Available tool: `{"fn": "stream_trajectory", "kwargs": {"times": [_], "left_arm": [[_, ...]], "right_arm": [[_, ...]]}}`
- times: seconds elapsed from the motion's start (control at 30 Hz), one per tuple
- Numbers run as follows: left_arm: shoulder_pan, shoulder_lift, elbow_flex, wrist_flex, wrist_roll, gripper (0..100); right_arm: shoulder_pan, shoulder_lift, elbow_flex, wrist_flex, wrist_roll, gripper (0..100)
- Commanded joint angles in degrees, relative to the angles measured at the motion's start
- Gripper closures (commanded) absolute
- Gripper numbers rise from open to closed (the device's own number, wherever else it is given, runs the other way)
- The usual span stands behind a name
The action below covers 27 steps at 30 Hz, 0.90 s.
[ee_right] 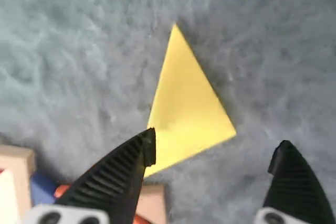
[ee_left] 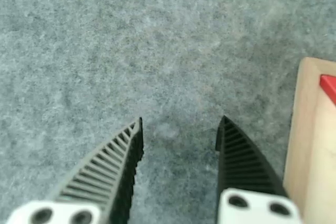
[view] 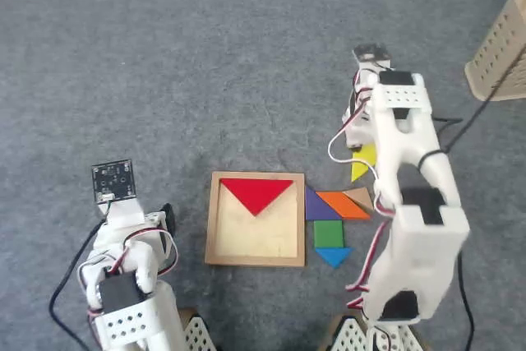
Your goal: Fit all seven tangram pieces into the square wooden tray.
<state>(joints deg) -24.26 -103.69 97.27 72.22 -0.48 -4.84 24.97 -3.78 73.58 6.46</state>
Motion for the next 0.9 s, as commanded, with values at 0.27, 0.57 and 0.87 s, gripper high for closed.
{"fn": "stream_trajectory", "kwargs": {"times": [0.27,0.57,0.87], "left_arm": [[0.3,-0.8,-0.7,0.3,-0.3,78],[0.3,-0.8,-0.7,0.3,-0.3,78],[0.3,-0.8,-0.7,0.3,-0.3,78]], "right_arm": [[-4.5,6.9,-5.1,2.7,2.0,65.8],[-4.5,6.4,-5.5,2.6,-1.8,87.4],[-2.9,1.7,-4.3,2.8,-0.5,99.1]]}}
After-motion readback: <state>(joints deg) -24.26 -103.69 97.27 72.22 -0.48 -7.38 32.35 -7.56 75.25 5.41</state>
